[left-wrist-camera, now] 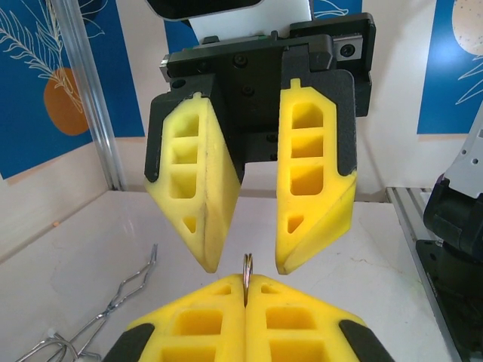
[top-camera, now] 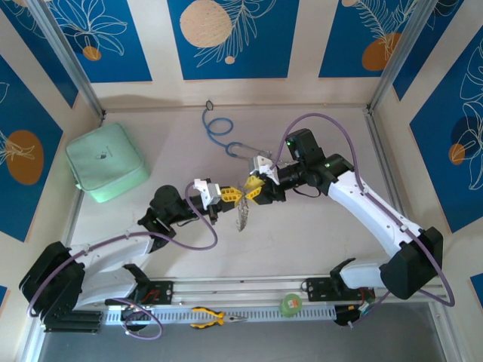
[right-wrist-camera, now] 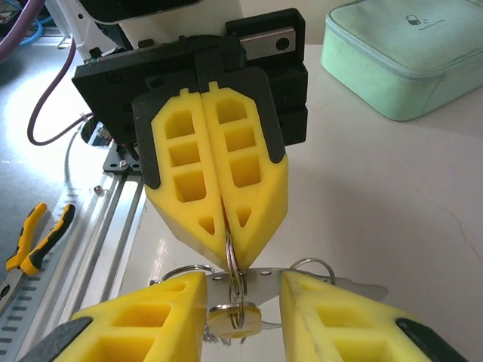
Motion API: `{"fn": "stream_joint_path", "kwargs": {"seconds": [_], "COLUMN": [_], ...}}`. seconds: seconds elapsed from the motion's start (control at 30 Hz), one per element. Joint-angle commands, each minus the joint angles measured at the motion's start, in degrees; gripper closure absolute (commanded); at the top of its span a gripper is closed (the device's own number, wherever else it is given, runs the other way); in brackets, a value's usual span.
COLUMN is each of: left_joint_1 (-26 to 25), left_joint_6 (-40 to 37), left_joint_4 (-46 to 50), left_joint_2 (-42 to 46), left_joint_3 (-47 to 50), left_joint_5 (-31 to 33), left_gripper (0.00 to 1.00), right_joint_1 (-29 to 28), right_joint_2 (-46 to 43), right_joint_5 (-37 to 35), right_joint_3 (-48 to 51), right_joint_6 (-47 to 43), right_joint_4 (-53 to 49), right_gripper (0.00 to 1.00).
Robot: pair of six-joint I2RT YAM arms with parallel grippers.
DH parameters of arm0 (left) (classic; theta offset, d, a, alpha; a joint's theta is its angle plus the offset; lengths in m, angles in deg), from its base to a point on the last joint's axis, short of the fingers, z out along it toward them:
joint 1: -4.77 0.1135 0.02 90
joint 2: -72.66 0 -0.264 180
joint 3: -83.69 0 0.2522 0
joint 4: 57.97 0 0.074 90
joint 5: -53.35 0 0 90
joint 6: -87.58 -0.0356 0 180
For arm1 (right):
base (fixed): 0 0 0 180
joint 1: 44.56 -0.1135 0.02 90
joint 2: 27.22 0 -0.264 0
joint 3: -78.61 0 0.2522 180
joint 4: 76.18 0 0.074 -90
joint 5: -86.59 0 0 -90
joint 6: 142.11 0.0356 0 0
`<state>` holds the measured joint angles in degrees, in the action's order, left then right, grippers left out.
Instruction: Put the keys on the keyring
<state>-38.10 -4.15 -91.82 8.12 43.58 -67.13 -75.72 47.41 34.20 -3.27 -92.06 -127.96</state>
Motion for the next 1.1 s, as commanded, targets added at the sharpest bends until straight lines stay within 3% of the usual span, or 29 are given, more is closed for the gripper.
{"fn": "stream_joint_path", "kwargs": {"seconds": [0.0, 0.27, 0.4, 0.5, 0.57, 0.63, 0.8, 1.07], "left_joint_1": [-0.29, -0.31, -0.33, -0.32, -0.33, -0.29, -0.33, -0.31], "left_joint_6": [1.45, 1.74, 1.78, 0.94, -0.94, -3.31, -9.82, -10.86], "left_joint_4": [-4.4, -4.77, -4.72, -2.65, 2.27, 8.48, 23.9, 24.85], "left_joint_2": [-0.07, 0.06, 0.11, 0.74, 2.03, 3.34, 4.65, 3.97], "left_joint_3": [-0.46, -0.22, -0.26, -0.19, -0.58, -1.49, -5.45, -6.78], "left_joint_5": [-1.53, -1.57, -1.59, -0.73, 0.9, 1.72, 1.57, 0.91], "left_gripper": [1.0, 1.0, 1.0, 0.99, 0.79, 0.74, 0.77, 0.86], "right_joint_1": [-0.57, -1.1, -1.14, -1.2, -1.73, -2.52, -5.76, -9.91], "right_joint_2": [0.97, 2.27, 2.45, 2.28, 2.36, 2.71, 5.11, 7.98], "right_joint_5": [2.34, 1.95, 1.66, -0.07, -3.53, -7.54, -16.42, -22.02], "right_joint_3": [-0.12, -0.47, -0.97, -2.13, -3.58, -5.2, -9.8, -14.9], "right_joint_6": [1.0, 0.53, -0.05, -0.9, -2.68, -4.59, -8.39, -11.41], "right_joint_4": [0.53, -0.01, -0.6, -1.99, -4.36, -7.23, -13.08, -17.69], "right_gripper": [0.72, 0.83, 1.0, 1.0, 1.0, 1.0, 1.0, 1.0]}}
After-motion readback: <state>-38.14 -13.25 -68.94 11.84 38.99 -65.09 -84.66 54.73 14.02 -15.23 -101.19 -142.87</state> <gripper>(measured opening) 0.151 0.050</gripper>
